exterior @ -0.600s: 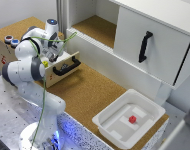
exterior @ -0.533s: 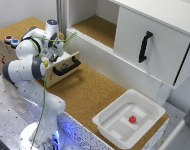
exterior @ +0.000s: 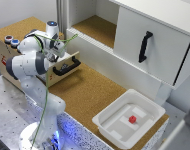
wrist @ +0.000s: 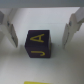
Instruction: Turn the purple block left
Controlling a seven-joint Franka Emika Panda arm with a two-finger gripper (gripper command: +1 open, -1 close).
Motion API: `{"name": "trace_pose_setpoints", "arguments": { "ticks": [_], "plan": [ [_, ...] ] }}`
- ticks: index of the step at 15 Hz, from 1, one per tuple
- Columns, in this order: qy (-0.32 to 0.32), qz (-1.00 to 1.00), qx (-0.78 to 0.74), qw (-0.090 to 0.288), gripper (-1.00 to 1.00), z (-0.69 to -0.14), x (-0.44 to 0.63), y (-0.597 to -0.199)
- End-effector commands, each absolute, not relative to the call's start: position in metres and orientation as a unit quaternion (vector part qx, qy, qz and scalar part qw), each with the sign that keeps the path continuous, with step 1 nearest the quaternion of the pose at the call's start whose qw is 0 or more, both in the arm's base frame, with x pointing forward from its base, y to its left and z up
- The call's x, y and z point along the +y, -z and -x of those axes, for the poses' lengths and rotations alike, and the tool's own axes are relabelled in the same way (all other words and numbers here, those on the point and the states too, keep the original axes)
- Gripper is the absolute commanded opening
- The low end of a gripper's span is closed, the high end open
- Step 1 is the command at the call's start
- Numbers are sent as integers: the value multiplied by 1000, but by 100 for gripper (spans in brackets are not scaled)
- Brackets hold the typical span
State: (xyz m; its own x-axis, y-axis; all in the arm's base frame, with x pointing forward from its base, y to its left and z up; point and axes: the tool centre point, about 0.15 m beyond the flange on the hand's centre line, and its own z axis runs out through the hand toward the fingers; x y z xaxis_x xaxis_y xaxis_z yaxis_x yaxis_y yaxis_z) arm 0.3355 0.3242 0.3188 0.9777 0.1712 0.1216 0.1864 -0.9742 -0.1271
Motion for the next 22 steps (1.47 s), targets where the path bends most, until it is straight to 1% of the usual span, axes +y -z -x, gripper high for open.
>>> {"name": "trace_pose_setpoints", "arguments": {
  "ticks": [1, 4, 7, 9, 11, 12, 14, 18, 20, 22],
  "plan": [
    [27, 997, -77, -14, -100, -343, 339, -318],
    [28, 997, -68, -16, -100, -344, 332, -321],
    [32, 998, -56, -10, -100, -349, 328, -325],
    [41, 998, -47, -8, -100, -357, 322, -335],
    [52, 997, -55, -14, -100, -365, 317, -343],
    [55, 996, -62, -27, -100, -371, 314, -346],
    [40, 995, -88, -36, -100, -381, 311, -347],
    [28, 979, -200, -23, -100, -384, 314, -343],
    [33, 958, -285, -20, -100, -376, 315, -347],
    [36, 927, -372, -32, -100, -370, 305, -344]
  ]
}}
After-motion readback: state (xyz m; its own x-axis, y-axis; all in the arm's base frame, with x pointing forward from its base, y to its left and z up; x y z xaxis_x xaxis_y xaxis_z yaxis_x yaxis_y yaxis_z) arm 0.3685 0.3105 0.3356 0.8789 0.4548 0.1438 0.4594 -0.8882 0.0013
